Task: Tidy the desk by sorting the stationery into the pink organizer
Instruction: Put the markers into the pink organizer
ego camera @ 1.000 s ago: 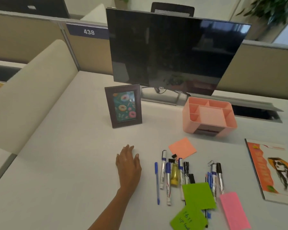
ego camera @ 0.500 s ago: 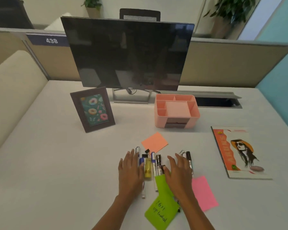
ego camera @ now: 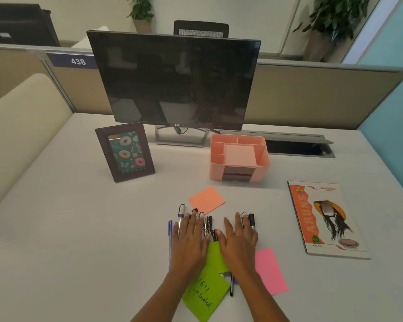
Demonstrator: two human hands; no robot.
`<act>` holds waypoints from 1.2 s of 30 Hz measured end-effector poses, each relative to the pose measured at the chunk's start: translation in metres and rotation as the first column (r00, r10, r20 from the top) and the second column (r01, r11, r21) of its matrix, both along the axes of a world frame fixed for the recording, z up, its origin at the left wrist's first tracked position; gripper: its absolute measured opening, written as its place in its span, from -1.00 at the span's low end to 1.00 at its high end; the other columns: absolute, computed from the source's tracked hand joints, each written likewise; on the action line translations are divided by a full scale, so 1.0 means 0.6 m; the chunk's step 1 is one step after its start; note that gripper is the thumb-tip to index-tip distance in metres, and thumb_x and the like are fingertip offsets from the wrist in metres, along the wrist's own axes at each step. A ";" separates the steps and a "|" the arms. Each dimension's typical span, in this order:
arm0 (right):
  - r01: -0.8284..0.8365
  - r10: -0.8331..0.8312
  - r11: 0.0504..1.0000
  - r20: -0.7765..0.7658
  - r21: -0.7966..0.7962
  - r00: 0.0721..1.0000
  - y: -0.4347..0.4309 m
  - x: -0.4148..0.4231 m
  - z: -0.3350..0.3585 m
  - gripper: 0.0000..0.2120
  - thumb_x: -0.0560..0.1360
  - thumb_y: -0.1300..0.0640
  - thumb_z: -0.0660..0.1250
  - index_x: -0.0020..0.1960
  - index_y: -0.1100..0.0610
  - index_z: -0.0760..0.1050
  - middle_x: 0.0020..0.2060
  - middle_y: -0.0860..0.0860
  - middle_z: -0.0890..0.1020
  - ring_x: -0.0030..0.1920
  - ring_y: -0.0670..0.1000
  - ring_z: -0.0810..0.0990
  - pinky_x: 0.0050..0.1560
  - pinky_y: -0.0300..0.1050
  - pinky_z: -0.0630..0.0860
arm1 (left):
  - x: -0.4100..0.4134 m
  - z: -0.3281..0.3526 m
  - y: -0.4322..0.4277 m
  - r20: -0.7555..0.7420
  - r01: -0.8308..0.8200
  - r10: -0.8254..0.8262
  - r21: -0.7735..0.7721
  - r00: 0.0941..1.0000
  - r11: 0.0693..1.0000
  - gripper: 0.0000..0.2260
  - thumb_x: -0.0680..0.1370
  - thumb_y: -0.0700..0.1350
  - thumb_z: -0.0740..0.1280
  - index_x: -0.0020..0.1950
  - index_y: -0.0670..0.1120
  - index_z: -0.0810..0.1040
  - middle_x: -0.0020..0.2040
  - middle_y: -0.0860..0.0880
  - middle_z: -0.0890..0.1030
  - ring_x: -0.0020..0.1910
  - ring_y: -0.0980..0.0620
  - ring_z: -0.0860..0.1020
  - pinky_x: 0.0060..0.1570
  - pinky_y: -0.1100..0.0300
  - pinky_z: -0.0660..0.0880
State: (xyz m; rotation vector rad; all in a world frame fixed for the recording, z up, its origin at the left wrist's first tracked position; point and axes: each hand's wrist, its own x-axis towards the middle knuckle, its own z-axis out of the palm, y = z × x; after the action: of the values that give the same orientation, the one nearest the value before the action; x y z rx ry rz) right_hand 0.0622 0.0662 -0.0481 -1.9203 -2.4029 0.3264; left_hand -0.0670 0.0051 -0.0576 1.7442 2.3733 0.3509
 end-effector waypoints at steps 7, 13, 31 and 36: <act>-0.071 0.070 0.997 -0.018 -0.030 0.997 -0.002 0.015 -0.004 -0.33 0.55 -0.26 -0.31 0.31 -0.07 0.45 0.39 0.10 0.40 0.43 0.17 0.29 0.32 0.17 0.11 | 0.026 0.003 -0.005 -0.026 -0.037 0.037 0.006 0.999 0.999 -0.51 0.60 0.11 0.04 0.50 -0.01 0.26 0.50 -0.05 0.30 0.49 -0.07 0.23 0.42 -0.04 0.02; -0.136 0.136 0.991 -0.023 -0.005 0.990 -0.005 0.021 -0.009 -0.30 0.53 -0.27 -0.34 0.33 -0.08 0.43 0.41 0.09 0.38 0.45 0.17 0.25 0.36 0.24 0.21 | 0.031 0.007 -0.013 -0.025 -0.088 0.088 0.008 0.996 0.996 -0.52 0.61 0.11 -0.05 0.51 0.01 0.25 0.50 -0.04 0.28 0.51 -0.05 0.16 0.44 -0.02 -0.02; -0.099 0.096 0.993 -0.054 -0.064 0.994 0.003 -0.043 0.034 -0.50 0.54 -0.19 -0.07 0.41 -0.08 0.31 0.44 0.06 0.31 0.48 0.13 0.10 0.38 0.18 0.08 | -0.062 0.019 -0.002 0.052 -0.190 0.187 0.073 0.981 0.979 -0.51 0.56 0.02 -0.08 0.43 -0.02 0.36 0.36 -0.06 0.47 0.36 -0.07 0.41 0.34 -0.17 0.26; -0.067 0.060 0.994 -0.073 -0.091 0.996 0.012 -0.083 0.040 -0.57 0.58 -0.17 0.05 0.40 -0.08 0.31 0.42 0.05 0.33 0.46 0.12 0.13 0.37 0.15 0.09 | -0.100 0.012 0.017 0.065 -0.223 0.220 0.049 0.973 0.974 -0.65 0.59 -0.03 0.07 0.32 0.00 0.46 0.24 -0.02 0.55 0.28 -0.04 0.46 0.38 -0.18 0.18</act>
State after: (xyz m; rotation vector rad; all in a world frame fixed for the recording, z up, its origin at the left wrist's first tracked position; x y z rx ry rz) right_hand 0.0125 0.0732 -0.0242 -1.8376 -2.4489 0.5091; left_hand -0.1270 0.0154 -0.0504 1.4692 2.5432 0.4977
